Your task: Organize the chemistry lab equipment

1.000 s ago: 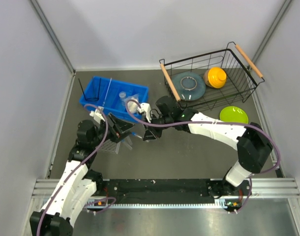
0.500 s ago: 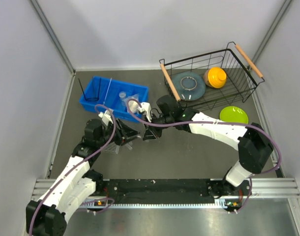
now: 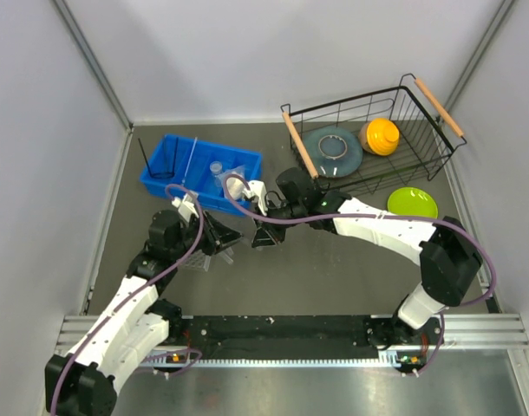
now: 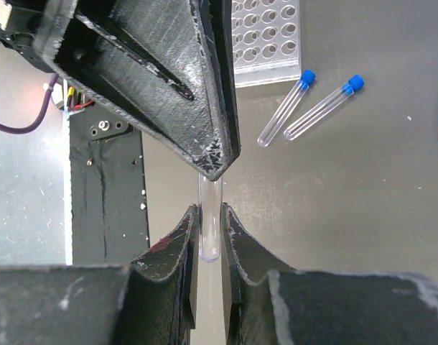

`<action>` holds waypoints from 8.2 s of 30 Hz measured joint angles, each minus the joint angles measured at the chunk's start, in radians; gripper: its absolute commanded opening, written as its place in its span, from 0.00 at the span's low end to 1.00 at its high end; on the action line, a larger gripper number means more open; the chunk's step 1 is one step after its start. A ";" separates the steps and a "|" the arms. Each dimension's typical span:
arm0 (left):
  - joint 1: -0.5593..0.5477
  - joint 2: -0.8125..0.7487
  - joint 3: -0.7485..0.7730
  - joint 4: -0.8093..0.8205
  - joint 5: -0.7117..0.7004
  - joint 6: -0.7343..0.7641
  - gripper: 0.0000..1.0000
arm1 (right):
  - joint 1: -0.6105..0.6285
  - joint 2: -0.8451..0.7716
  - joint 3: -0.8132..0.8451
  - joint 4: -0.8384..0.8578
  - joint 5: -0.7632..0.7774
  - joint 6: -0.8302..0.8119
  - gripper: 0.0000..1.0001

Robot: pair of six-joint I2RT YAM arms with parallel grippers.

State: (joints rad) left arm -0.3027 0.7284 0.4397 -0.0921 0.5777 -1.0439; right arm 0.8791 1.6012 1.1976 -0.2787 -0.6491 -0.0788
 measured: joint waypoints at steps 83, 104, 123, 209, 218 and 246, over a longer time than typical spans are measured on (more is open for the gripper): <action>0.010 0.222 0.147 -0.394 -1.038 0.497 0.50 | -0.011 -0.037 0.001 -0.134 -0.008 -0.219 0.68; 0.010 -0.254 0.214 -0.507 -0.970 0.499 0.99 | 0.003 0.091 0.089 -0.130 0.014 -0.098 0.68; 0.010 -0.668 0.196 -0.641 -1.033 0.490 0.99 | 0.087 0.507 0.529 -0.257 0.304 0.109 0.67; 0.010 -0.309 -0.116 -0.088 -0.162 -0.182 0.73 | 0.053 0.120 0.163 -0.103 0.058 0.095 0.09; 0.010 -0.250 -0.115 -0.095 -0.140 -0.153 0.61 | 0.053 0.107 0.163 -0.107 0.038 0.053 0.09; 0.010 -0.206 -0.048 -0.172 -0.106 -0.033 0.10 | 0.102 0.101 0.163 -0.135 0.066 -0.032 0.15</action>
State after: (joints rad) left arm -0.2924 0.5220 0.3920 -0.2638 0.4713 -1.0767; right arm 0.9810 1.7020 1.3609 -0.4141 -0.5835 -0.1108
